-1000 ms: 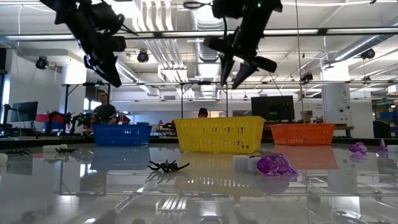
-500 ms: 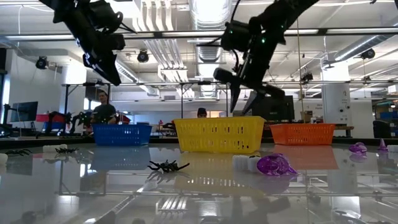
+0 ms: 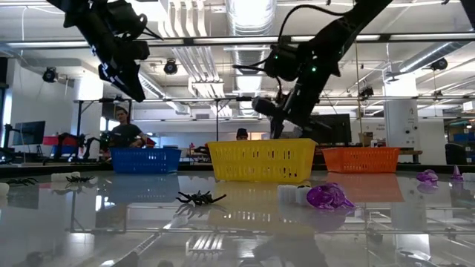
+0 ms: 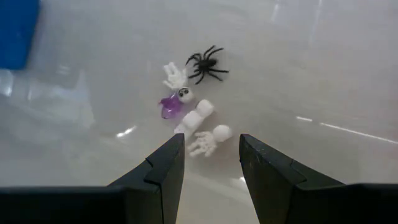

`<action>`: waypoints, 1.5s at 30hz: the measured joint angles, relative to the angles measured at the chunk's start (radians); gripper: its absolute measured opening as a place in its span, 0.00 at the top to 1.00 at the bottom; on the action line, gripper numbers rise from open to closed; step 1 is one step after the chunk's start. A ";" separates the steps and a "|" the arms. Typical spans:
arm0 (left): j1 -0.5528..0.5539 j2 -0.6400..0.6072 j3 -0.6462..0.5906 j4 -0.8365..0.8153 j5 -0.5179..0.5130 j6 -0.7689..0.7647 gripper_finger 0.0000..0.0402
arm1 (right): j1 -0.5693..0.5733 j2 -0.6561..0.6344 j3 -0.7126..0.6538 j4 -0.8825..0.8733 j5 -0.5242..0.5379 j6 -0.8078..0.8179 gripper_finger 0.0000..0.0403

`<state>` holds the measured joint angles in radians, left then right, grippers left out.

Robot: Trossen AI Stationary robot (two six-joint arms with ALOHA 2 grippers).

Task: Sort Halloween decoration
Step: Put the white skeleton toy into the orange bin

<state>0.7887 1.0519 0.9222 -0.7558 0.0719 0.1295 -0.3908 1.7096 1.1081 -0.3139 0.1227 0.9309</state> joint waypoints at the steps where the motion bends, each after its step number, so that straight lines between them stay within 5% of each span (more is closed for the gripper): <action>1: 0.000 0.000 0.000 0.000 0.000 0.000 0.74 | 0.000 0.017 0.018 0.004 -0.003 -0.012 0.64; 11: 0.000 0.000 0.000 0.000 0.000 -0.016 0.74 | -0.003 0.178 0.246 -0.321 -0.022 -0.101 0.64; 27: 0.000 0.000 0.000 -0.020 0.000 -0.016 0.74 | 0.000 0.297 0.343 -0.395 -0.049 -0.113 0.64; 38: 0.000 0.000 0.000 -0.020 0.000 -0.016 0.74 | -0.017 0.297 0.342 -0.384 -0.052 -0.173 0.94; 45: 0.000 0.000 0.000 -0.023 0.000 -0.016 0.74 | -0.018 0.261 0.336 -0.405 -0.045 -0.179 0.96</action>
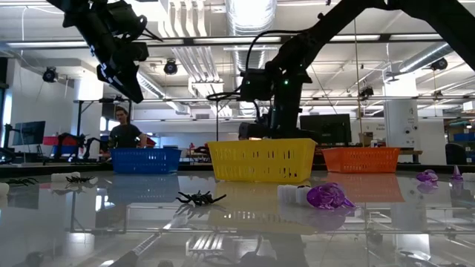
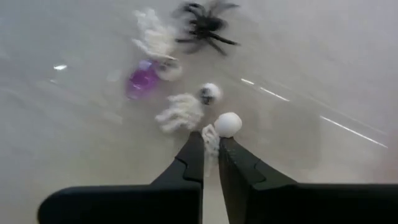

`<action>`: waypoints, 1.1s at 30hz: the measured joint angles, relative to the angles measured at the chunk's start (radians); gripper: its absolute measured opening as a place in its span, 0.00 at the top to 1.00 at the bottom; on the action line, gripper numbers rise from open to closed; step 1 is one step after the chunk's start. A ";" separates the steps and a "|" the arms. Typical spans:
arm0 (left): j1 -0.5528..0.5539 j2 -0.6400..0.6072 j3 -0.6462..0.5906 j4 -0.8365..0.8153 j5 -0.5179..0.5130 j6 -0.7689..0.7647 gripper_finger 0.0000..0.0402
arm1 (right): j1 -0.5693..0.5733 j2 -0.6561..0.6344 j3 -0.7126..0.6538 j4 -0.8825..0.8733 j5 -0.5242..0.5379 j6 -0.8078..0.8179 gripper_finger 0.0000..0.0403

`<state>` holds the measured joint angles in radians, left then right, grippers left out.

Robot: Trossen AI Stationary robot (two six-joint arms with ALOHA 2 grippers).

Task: Sort Halloween decoration
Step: Put the white skeleton toy into the orange bin

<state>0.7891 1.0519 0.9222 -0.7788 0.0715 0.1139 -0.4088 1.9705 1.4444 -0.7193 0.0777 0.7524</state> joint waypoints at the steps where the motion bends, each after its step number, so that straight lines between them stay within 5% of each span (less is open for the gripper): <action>1: 0.000 0.000 0.000 0.000 0.000 0.000 0.74 | 0.000 -0.013 -0.002 -0.012 0.002 -0.001 0.96; 15: 0.000 0.000 0.000 0.000 0.000 0.008 0.74 | -0.035 -0.220 0.002 -0.276 0.159 -0.010 0.97; 33: 0.000 0.000 0.000 0.000 -0.001 0.031 0.74 | -0.217 -0.268 -0.006 -0.541 0.141 -0.169 0.97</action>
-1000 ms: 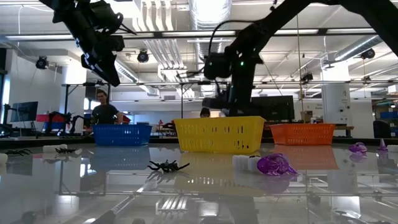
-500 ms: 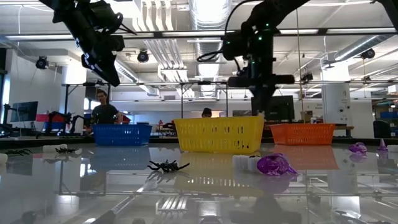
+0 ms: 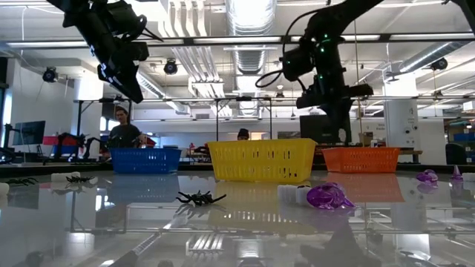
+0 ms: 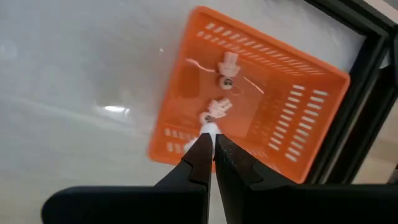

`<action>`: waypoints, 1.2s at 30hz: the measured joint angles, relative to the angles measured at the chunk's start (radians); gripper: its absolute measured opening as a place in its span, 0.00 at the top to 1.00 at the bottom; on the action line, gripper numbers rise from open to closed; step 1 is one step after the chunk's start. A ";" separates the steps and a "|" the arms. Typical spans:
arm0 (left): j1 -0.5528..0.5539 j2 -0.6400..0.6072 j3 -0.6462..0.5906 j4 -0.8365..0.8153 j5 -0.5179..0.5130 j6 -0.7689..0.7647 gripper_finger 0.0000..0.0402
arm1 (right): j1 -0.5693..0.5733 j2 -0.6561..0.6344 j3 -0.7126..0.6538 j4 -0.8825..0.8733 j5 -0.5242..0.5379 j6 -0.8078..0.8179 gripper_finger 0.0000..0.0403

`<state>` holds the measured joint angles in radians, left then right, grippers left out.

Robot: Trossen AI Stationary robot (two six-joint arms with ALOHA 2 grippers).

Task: Sort Halloween decoration
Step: Put the white skeleton toy into the orange bin, then put the black spider toy into the yellow bin

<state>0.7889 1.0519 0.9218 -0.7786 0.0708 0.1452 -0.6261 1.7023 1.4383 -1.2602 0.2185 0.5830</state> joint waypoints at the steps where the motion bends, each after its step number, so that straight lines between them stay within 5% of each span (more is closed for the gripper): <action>1: 0.000 0.000 0.000 0.000 0.000 0.000 0.74 | -0.013 0.000 -0.007 0.002 -0.015 -0.004 0.97; 6: 0.000 0.000 0.000 0.000 0.000 0.000 0.74 | -0.075 0.000 -0.068 0.068 -0.116 -0.052 0.97; 22: 0.000 0.000 0.000 0.000 -0.003 0.000 0.74 | -0.057 -0.039 -0.053 0.098 -0.060 -0.127 0.97; 31: 0.000 0.000 0.000 0.011 0.052 -0.035 0.59 | 0.023 -0.065 -0.037 0.117 -0.036 -0.198 0.88; 36: 0.000 0.000 0.000 0.044 0.054 -0.081 0.56 | 0.071 -0.076 -0.037 0.115 -0.179 -0.180 0.81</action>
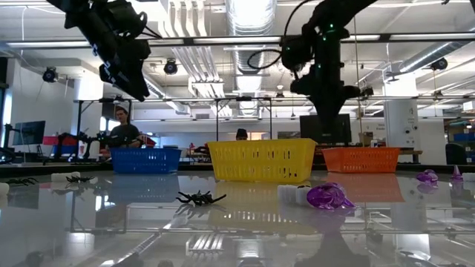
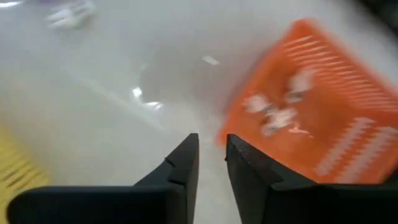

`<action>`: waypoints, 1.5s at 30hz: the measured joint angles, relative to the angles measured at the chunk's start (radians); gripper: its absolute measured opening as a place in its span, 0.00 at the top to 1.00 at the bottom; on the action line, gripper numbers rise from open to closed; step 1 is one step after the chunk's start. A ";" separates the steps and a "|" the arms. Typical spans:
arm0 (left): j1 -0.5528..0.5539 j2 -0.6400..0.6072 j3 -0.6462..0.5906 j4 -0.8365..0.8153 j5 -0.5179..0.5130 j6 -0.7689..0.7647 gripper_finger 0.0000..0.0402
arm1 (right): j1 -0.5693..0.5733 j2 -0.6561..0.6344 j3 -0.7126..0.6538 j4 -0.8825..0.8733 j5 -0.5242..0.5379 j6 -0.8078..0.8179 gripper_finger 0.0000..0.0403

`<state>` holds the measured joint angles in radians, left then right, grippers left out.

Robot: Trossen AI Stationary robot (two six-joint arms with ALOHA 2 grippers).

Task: Sort Halloween decoration
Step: Put the black spider toy into the yellow bin

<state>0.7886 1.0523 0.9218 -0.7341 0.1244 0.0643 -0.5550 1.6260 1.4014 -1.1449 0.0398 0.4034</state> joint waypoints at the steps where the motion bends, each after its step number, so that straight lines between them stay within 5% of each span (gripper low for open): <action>1: 0.000 0.000 0.000 0.000 0.007 0.000 0.56 | 0.015 -0.006 0.000 -0.003 -0.020 0.009 0.79; 8: -0.003 0.000 0.000 -0.018 0.130 0.005 0.61 | 0.159 -0.078 0.000 -0.129 -0.050 0.197 0.72; 18: -0.003 0.000 0.000 -0.014 0.124 0.096 0.63 | 0.470 -0.148 -0.023 -0.165 -0.044 0.558 0.70; 32: -0.003 -0.001 0.000 -0.007 0.121 0.163 0.63 | 0.883 -0.068 -0.029 -0.150 -0.097 1.082 0.63; 45: -0.003 -0.001 0.000 -0.010 0.121 0.163 0.63 | 1.113 0.057 -0.037 -0.022 -0.131 1.234 0.64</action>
<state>0.7860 1.0515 0.9218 -0.7442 0.2456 0.2276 0.5581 1.6825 1.3643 -1.1665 -0.0908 1.6377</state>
